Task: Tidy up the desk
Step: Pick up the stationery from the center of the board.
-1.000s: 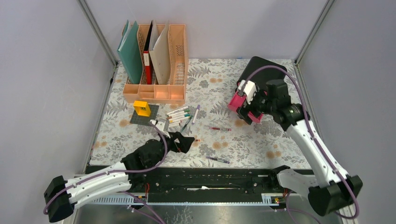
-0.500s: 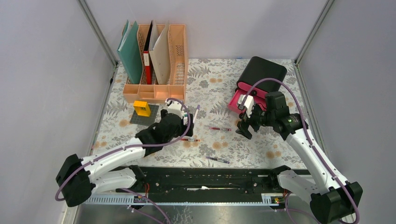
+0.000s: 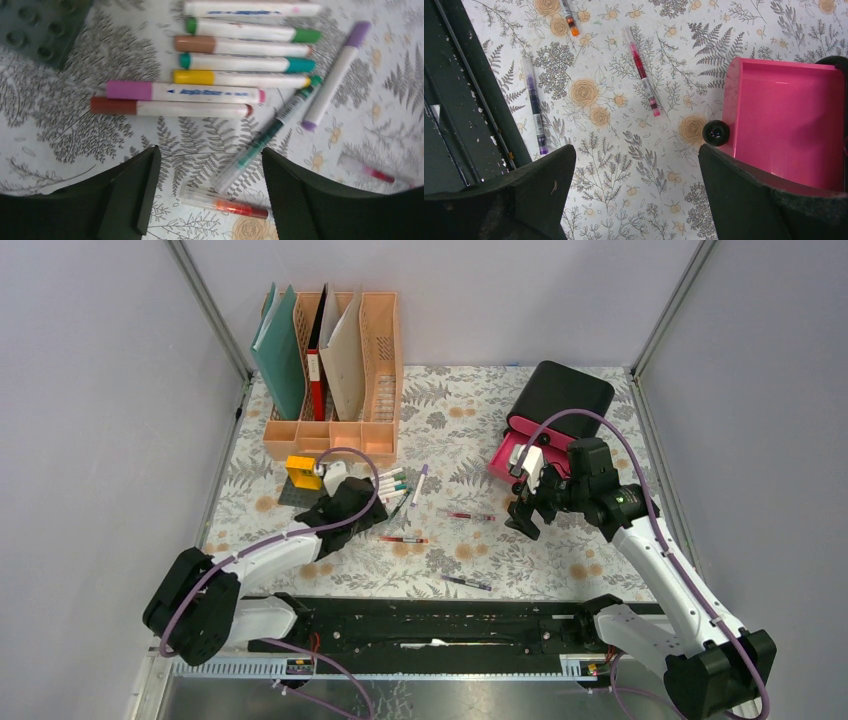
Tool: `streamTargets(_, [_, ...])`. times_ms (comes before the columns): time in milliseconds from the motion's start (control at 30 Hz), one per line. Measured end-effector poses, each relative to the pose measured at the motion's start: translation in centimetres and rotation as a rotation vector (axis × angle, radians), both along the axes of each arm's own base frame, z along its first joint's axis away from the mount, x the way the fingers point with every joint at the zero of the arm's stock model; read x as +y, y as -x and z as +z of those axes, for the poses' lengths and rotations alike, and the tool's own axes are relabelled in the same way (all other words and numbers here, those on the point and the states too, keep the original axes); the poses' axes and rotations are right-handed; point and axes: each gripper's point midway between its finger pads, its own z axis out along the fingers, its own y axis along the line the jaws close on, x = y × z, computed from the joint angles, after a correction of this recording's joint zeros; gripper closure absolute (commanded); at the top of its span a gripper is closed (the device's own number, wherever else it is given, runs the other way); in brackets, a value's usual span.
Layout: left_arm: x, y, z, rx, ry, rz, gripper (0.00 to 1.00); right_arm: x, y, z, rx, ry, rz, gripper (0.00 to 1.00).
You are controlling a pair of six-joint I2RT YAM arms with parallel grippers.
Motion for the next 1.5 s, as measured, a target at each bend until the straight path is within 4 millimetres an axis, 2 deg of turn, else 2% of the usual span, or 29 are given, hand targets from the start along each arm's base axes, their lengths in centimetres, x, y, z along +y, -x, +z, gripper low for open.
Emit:
streamTargets(100, [0.8,0.2,-1.1,0.033,0.074,0.128,0.38,0.0,0.0,0.0,0.000,0.002,-0.001,0.00])
streamTargets(200, [1.2,0.1,-1.4,0.044,0.141,0.252,0.45,-0.1,-0.1,-0.1,-0.001,0.006,-0.005,0.00])
streamTargets(367, [2.4,0.0,-2.4,0.080,0.156,0.415,0.46,-0.2,-0.2,-0.1,-0.002,0.012,-0.010,0.00])
streamTargets(500, [2.9,-0.6,-2.8,0.102,0.141,0.495,0.42,-0.2,-0.1,-0.3,-0.001,0.014,-0.009,0.00])
streamTargets(733, [3.0,-2.0,-2.2,0.083,0.149,0.554,0.38,-0.2,-0.1,-0.3,0.000,0.015,-0.008,0.00])
streamTargets(1033, [3.0,-3.1,-2.8,0.132,0.096,0.581,0.38,-0.3,-0.1,-0.3,-0.001,0.016,-0.007,0.00])
streamTargets(1233, [3.0,-3.0,-3.0,0.141,0.087,0.582,0.44,-0.3,-0.2,-0.4,0.001,0.016,-0.007,0.00])
streamTargets(1500, [3.1,-2.6,-3.0,0.149,0.089,0.579,0.45,-0.3,-0.2,-0.5,0.004,0.017,-0.008,0.00])
